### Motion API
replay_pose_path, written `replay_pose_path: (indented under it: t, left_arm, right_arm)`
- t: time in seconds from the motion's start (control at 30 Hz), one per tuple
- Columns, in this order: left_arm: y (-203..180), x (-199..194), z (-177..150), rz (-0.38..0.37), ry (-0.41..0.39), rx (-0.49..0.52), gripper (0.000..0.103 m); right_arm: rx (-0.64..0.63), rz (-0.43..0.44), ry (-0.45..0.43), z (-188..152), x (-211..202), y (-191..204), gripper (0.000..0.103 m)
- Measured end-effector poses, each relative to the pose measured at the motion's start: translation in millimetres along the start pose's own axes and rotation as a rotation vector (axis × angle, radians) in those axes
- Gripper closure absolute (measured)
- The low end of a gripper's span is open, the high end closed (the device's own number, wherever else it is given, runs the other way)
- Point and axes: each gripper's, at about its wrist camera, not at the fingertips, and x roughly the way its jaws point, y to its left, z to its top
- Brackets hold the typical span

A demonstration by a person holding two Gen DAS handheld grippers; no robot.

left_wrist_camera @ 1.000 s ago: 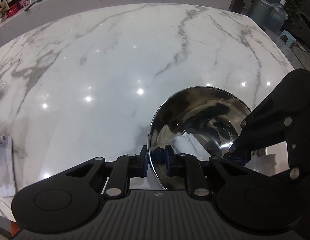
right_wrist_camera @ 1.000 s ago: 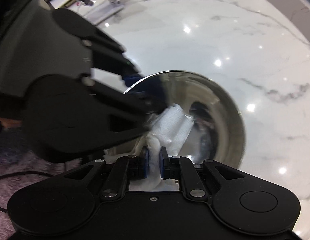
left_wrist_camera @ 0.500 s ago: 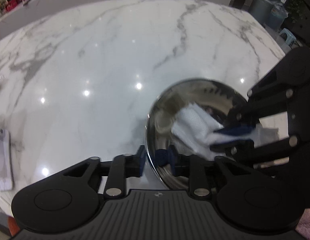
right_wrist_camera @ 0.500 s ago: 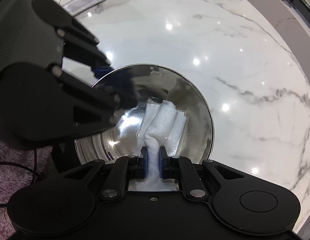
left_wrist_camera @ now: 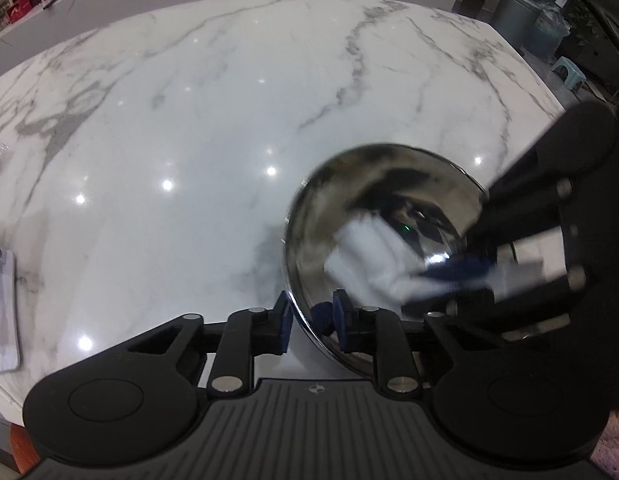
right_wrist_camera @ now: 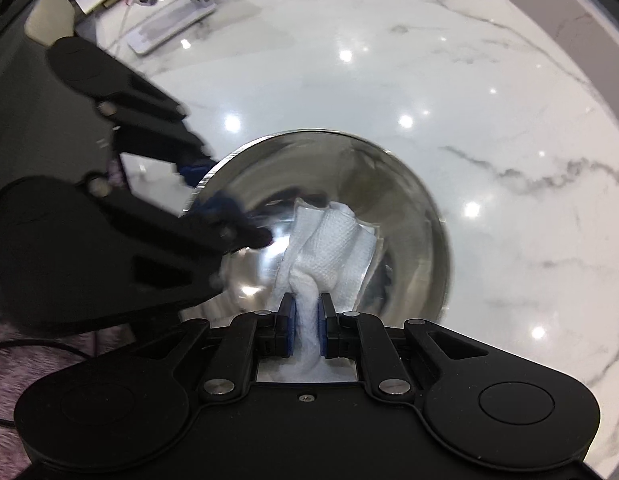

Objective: Clean bowl

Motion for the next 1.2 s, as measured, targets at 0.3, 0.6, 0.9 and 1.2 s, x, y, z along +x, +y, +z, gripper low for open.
replay_pose_path:
  t: [0.3, 0.6, 0.9, 1.2]
  left_arm:
    - [0.2, 1.0, 3.0, 0.018, -0.018, 0.026, 0.087]
    - [2.7, 0.8, 2.9, 0.012, -0.016, 0.022, 0.087]
    - [2.1, 0.1, 3.1, 0.013, -0.014, 0.023, 0.087]
    - [7.8, 2.0, -2.6, -0.031, 0.032, -0.070, 0.080]
  right_arm:
    - [-0.017, 0.029, 0.008, 1.8, 4.7, -0.1, 0.094]
    - [-0.117, -0.159, 0.025, 7.4, 10.2, 1.6, 0.094]
    - [-0.003, 0.024, -0.024, 7.4, 15.5, -9.8, 0.093]
    - [-0.028, 0.012, -0.005, 10.4, 22.1, -8.7, 0.094]
